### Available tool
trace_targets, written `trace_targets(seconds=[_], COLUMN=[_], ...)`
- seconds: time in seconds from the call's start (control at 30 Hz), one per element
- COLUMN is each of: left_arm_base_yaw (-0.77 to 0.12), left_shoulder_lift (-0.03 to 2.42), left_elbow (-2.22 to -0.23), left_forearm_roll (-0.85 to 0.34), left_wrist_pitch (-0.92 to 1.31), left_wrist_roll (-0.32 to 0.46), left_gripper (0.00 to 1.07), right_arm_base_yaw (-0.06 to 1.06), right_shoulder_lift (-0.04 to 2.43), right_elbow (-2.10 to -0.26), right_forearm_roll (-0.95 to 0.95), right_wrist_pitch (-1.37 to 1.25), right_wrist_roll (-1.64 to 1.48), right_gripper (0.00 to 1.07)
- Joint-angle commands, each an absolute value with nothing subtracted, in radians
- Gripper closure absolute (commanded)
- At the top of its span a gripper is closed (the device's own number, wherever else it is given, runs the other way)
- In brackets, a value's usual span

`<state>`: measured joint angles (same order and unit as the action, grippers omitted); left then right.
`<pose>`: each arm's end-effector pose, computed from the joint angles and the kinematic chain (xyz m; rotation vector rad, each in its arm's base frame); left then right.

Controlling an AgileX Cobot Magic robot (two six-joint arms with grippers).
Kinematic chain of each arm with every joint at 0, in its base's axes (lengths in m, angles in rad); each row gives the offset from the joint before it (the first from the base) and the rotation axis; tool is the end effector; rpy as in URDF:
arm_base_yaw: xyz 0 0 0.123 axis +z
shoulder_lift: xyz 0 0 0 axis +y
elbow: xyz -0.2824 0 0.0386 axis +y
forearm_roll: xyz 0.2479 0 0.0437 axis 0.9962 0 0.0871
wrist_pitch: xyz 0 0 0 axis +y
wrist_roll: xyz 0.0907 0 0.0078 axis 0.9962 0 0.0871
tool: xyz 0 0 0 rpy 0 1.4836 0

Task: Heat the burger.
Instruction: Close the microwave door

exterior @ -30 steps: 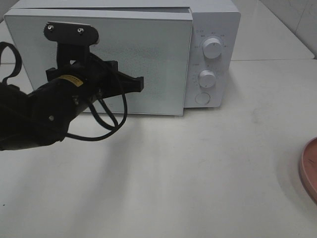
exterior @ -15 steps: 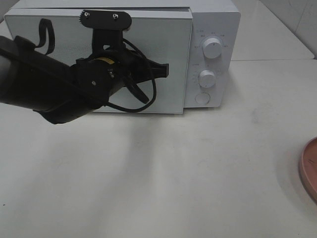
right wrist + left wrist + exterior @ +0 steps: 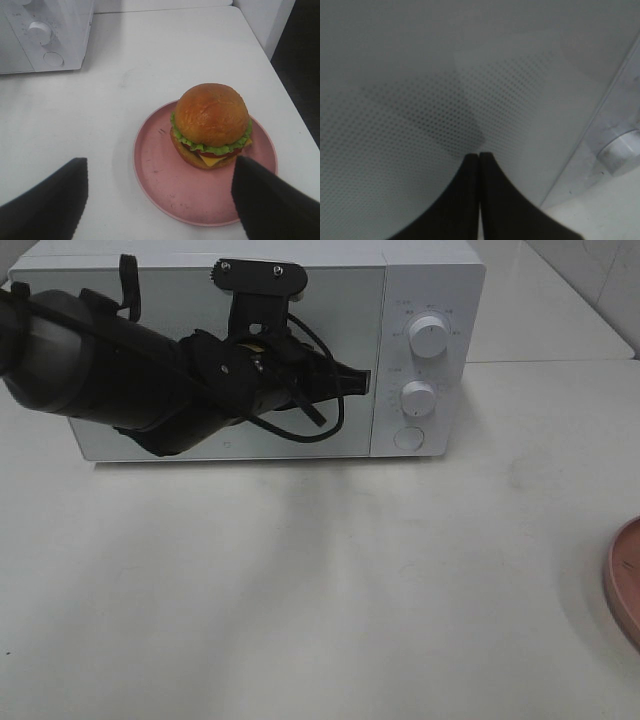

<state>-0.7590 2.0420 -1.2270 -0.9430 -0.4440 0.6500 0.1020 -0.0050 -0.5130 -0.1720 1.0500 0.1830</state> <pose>0.3417 -0.2807 0.1690 0.2923 1.9857 -0.2842 -0.0060 -0.0142 0.2826 0.0898 2.0020 -0.0224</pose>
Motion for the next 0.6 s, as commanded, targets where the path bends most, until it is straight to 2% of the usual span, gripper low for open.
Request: trace_targets(seconds=[0.03,0.13,0.5,0.57,0.6], left_arm_base_yaw=[-0.718,-0.734,-0.81,-0.81,-0.81], left_shoulder_lift=[2.039,2.012,1.915,1.911,1.899], left_elbow=[-1.263,-1.247,-1.107,-1.102,-1.097], left_forearm_roll=[-0.954,-0.957,-0.959,-0.959,-0.957], left_wrist_pitch=[-0.559,-0.492,-0.411,-0.383,-0.276], left_wrist_roll=[0.656,0.678,0.68,0.68,0.68], left_gripper=[1.07,1.07,1.05,1.01,0.86], right_arm_base_yaw=[0.094,0.094,0.094,0.094,0.094], right_shoulder_lift=[-0.032,-0.032,-0.032,-0.032,-0.032], right_elbow=[-0.511,-0.511,-0.511,-0.511,-0.511], right_forearm_roll=[-0.173,-0.173,-0.173,-0.173,-0.173], right_wrist_pitch=[1.044,1.044,1.044,1.044,1.044], right_wrist_roll=[0.18,0.18,0.18,0.18,0.18], right_gripper=[0.31,0.31,0.31,0.31,0.31])
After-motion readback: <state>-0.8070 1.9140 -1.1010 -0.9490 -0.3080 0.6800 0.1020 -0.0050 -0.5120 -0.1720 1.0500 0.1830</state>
